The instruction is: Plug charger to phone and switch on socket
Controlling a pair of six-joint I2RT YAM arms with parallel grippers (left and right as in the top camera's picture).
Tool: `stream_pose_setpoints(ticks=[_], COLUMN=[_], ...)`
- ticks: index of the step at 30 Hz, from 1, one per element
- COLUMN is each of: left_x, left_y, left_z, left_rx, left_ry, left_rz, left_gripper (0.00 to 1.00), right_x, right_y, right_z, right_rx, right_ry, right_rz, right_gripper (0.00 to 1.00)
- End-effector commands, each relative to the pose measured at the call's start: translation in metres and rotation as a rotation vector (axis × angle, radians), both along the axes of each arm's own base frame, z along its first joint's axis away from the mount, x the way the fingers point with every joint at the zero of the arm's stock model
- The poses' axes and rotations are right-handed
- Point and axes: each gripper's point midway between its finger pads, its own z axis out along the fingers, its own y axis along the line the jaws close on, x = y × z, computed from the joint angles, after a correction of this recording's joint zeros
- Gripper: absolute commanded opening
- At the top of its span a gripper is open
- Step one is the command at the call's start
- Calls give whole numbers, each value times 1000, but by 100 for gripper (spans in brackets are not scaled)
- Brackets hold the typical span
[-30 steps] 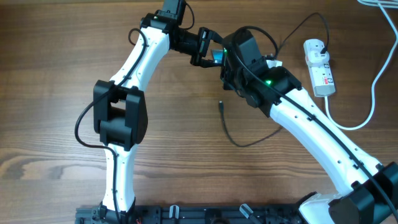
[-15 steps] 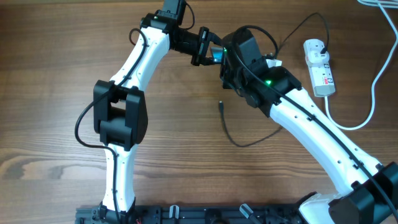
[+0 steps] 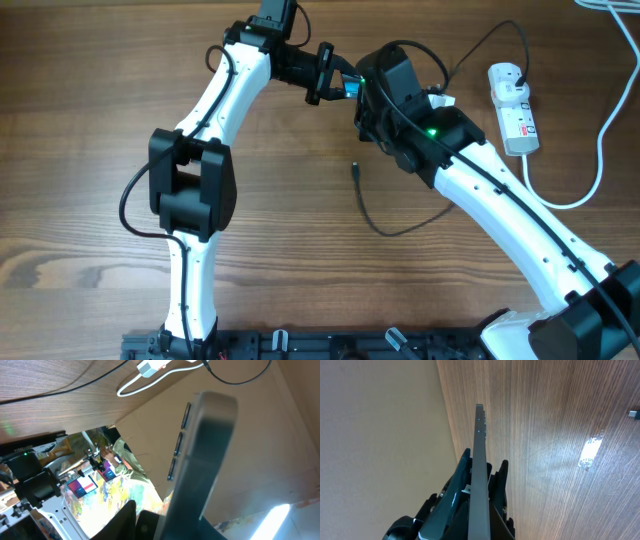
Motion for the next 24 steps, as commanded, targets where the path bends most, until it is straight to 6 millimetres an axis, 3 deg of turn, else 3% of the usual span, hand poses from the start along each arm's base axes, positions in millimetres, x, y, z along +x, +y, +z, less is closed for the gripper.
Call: stream_pose_setpoints(ticks=[1,14,17,24], left_x=[-2,-3,-3,-3], left_y=[5,5,5,5], left_z=[23,26,26,27], left_rx=[-40,-57,-57,-63], left_ry=[-37,-32,-32,-30], left_rz=[-2,-9,-8,-11], left_gripper=[28,25,18,18], right_x=[1,4,5,5], right_y=[1,5,6,6], right_z=[20,25,25,26], right_rx=[42,63,65,67], right_ry=[-41,-62,-66,-68], right_rz=[-11,-5,-5,-4], right_gripper=[5,5,4,5])
